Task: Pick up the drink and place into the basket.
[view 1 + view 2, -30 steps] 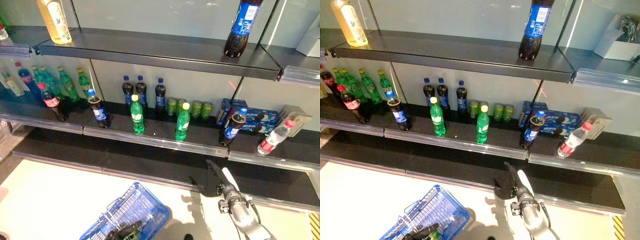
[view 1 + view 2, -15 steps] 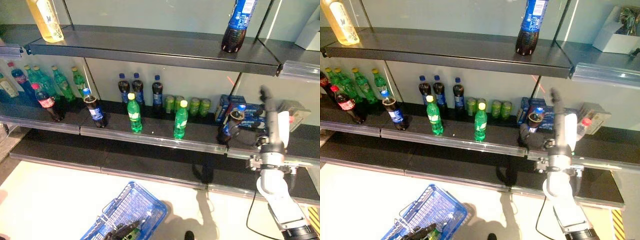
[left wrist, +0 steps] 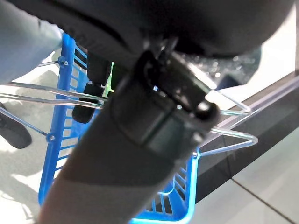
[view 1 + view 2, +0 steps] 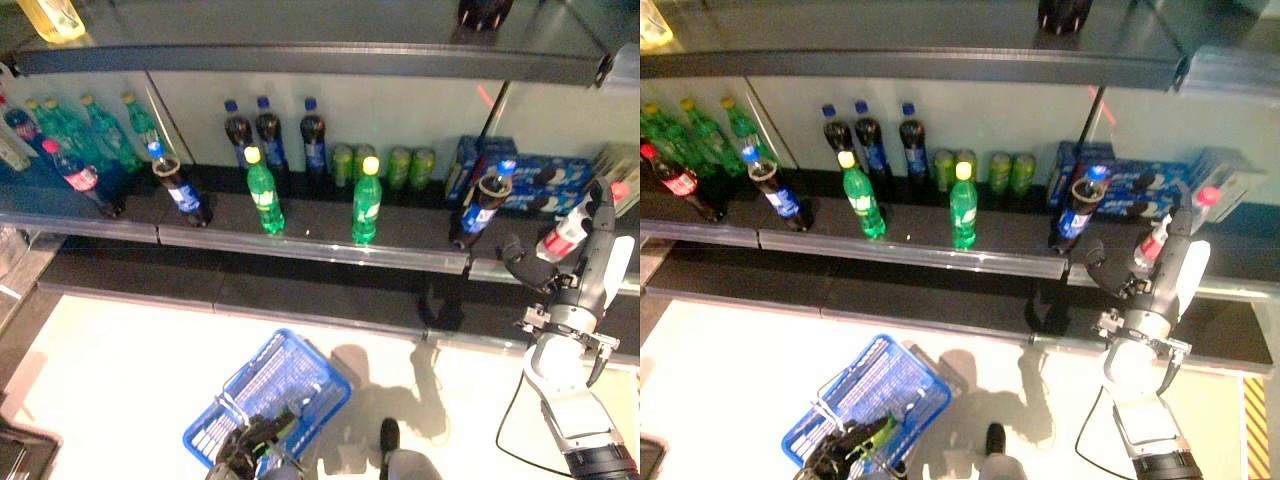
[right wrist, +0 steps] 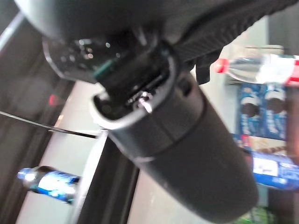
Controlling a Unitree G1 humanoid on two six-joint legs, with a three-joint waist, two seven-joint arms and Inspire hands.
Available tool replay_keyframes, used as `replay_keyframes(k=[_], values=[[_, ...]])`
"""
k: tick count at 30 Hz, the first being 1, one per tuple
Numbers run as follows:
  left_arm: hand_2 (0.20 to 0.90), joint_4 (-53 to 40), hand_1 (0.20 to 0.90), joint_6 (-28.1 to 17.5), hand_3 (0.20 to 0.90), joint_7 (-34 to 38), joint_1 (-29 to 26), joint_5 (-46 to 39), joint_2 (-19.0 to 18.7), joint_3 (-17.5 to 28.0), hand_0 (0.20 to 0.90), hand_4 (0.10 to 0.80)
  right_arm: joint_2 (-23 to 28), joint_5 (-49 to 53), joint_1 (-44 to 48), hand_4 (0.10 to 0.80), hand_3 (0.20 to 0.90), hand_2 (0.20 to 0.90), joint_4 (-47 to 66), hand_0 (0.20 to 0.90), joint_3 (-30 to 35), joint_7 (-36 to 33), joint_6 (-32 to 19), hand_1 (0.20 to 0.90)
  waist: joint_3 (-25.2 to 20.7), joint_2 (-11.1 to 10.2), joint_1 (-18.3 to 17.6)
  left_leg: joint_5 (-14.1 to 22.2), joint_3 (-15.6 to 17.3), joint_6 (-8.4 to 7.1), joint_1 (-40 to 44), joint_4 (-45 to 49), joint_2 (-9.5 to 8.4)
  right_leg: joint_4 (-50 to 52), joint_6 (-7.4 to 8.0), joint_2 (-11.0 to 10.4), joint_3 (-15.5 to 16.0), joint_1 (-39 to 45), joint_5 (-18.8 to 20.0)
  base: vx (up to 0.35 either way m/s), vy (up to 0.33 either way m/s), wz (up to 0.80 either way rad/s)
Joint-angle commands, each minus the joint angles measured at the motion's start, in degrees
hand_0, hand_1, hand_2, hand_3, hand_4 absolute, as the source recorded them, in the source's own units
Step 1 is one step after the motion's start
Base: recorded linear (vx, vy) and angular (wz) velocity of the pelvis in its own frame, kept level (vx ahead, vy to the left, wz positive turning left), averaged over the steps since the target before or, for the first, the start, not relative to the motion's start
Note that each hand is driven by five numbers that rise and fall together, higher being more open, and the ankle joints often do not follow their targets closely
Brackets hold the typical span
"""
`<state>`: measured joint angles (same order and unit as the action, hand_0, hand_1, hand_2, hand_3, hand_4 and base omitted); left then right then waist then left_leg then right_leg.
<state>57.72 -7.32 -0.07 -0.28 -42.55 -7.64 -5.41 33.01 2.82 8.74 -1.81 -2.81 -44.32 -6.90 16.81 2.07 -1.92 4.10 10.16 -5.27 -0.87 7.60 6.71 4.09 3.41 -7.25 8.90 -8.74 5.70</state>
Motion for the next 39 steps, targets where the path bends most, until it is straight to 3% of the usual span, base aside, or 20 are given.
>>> replay_keyframes(k=[1,9,16,29,39], values=[[0.300,-1.9,0.300,-4.5,0.200,0.5,-0.5,-4.7,-4.9,-2.3,0.300,0.100,1.8,0.3,13.1,0.800,0.900,0.900,3.9,0.900,0.2,-4.8,-6.4,0.900,4.2,-0.2,0.9,1.0,-3.5,2.02,-8.8,9.6,-0.71,12.9,-0.87,-2.4,1.0,-2.3,-10.1,-0.242,0.030,-0.22],[0.300,-4.3,0.300,-6.6,0.200,0.9,-3.1,-8.7,-3.4,-5.0,0.300,0.100,5.0,2.3,25.0,0.800,0.900,0.900,2.3,0.900,-1.9,-6.1,-5.4,0.900,11.2,3.6,0.6,-2.1,-4.0,2.23,-15.7,11.0,-2.60,17.1,-1.60,-3.5,-0.5,-10.3,-9.4,-0.140,0.070,0.02],[0.300,-5.0,0.300,-5.9,0.200,0.7,-4.6,-10.1,-3.4,-5.4,0.300,0.100,6.2,5.6,32.2,0.800,0.900,0.900,0.6,0.900,-1.4,-5.9,-3.9,0.900,12.9,5.4,0.6,-3.4,-3.4,2.12,-17.1,11.7,-3.31,18.0,-1.69,-4.0,-1.1,-12.1,-9.5,-0.015,0.051,-0.05],[0.300,-6.5,0.300,-3.7,0.200,0.4,-5.6,-10.1,-4.9,-7.0,0.300,0.100,8.4,10.4,43.8,0.800,0.900,0.900,-6.3,0.900,-2.1,-8.1,-1.1,0.900,13.0,5.9,2.7,-4.1,-3.8,2.05,-18.5,12.4,-3.10,17.2,-2.06,-3.9,-0.3,-12.0,-9.5,0.023,-0.018,-0.02],[0.300,-7.0,0.300,-3.1,0.200,-0.4,-5.6,-11.0,-6.3,-7.2,0.300,0.100,10.0,18.1,49.6,0.800,0.900,0.900,-10.4,0.900,-3.9,-3.7,0.0,0.900,13.0,5.6,4.0,-4.4,-4.5,2.14,-19.2,12.5,-3.26,16.9,-2.33,-3.9,0.3,-11.9,-9.4,0.011,-0.007,0.01]])
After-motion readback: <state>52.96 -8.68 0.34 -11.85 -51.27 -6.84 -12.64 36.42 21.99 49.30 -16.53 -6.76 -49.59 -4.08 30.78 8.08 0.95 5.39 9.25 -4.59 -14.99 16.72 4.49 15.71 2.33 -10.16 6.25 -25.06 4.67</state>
